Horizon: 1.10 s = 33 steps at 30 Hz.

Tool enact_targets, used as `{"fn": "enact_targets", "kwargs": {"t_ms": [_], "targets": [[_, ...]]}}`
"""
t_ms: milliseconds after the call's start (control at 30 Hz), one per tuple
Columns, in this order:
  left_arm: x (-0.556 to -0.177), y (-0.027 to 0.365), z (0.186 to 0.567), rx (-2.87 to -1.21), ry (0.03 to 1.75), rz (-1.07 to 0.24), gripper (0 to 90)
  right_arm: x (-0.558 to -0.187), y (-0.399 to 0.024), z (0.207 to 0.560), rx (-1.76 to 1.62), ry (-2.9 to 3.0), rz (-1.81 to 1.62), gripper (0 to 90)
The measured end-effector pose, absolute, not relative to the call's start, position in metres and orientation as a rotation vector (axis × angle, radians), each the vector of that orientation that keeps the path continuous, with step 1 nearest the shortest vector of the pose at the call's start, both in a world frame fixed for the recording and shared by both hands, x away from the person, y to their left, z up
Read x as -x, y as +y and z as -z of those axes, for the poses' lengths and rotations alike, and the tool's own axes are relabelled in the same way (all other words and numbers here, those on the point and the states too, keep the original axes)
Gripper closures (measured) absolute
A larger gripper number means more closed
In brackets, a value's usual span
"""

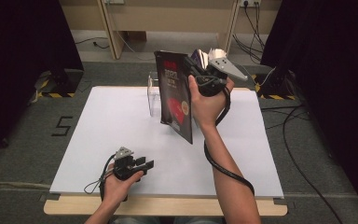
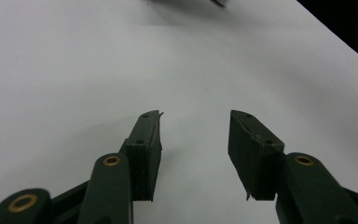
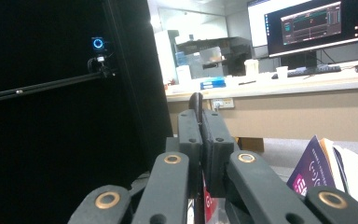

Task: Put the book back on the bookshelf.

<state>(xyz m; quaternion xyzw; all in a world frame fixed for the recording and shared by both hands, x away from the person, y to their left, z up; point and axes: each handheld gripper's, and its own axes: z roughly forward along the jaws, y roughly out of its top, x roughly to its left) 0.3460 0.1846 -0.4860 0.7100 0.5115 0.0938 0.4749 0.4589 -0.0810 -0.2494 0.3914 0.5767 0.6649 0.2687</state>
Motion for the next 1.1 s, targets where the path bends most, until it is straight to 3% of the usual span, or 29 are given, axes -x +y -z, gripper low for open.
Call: {"fn": "enact_targets", "kwargs": {"t_ms": [1100], "targets": [[-0.346, 0.185, 0.485, -1.733, 1.249, -0.231, 53.7, -0.467, -0.061, 0.236, -1.041, 1.544, -1.83, 88.0]]}}
